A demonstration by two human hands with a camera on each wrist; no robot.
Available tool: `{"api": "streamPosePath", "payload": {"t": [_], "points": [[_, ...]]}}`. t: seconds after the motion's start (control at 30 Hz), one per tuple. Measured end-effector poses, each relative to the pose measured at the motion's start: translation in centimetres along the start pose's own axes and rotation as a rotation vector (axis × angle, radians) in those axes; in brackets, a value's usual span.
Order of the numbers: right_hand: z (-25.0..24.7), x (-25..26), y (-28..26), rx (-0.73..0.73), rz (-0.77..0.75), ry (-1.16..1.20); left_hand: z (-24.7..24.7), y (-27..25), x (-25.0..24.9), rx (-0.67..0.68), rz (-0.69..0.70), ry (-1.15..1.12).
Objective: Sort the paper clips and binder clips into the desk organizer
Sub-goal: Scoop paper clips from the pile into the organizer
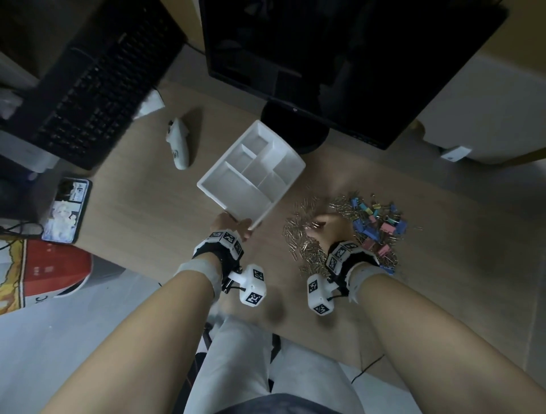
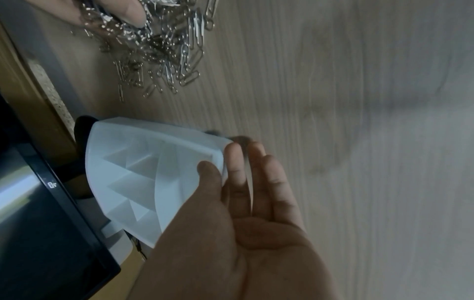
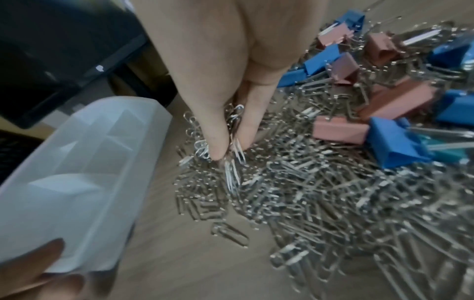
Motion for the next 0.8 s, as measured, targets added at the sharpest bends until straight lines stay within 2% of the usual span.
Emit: {"api": "streamPosePath", "payload": {"t": [0.2, 0.27, 0.37, 0.43, 0.5, 0.6, 0.67, 0.73, 0.8], "points": [[1.8, 6.7, 0.4, 0.117, -0.108, 0.257, -1.6, -0.3, -0.3, 0.074, 0.007, 0.138], [2.7, 9.3, 0.7, 0.157, -0.207, 0.257, -1.4, 0.5, 0.1, 0.061, 0.003, 0.138], [4.2, 12.1, 1.1, 0.229, -0.272, 0.273, -0.5, 3.1, 2.2, 0.151, -0.029, 0.165], [4.8, 13.0, 1.3, 0.289, -0.308, 0.313, -0.8, 3.4, 2.2, 0.113, 0.010, 0.153], [4.4, 12.6, 1.2, 0.259, -0.306, 0.308, -1.5, 2.6, 1.1, 0.064, 0.082, 0.186], [2.5, 9.5, 1.7, 0.032, -0.247, 0.221, -1.6, 2.1, 0.7, 0.112, 0.085, 0.230], [1.6, 6.9, 2.1, -0.083, -0.163, 0.051, -1.4, 2.2, 0.8, 0.118, 0.080, 0.215], [1.3, 4.4, 2.8, -0.107, -0.083, -0.137, -1.2, 2.2, 1.0, 0.126, 0.088, 0.188], [1.6, 2.9, 3.1, -0.050, -0.052, -0.257, -0.9, 2.2, 1.2, 0.160, 0.078, 0.174]]}}
Point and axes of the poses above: each hand's wrist, its own y-axis towards the middle knuckle, its own z-axis out of the palm, x = y × z, the point moved 4 cm from there along y, towards the middle knuckle, and after that the axes turned 4 degrees about x, right-handed, at the moved point
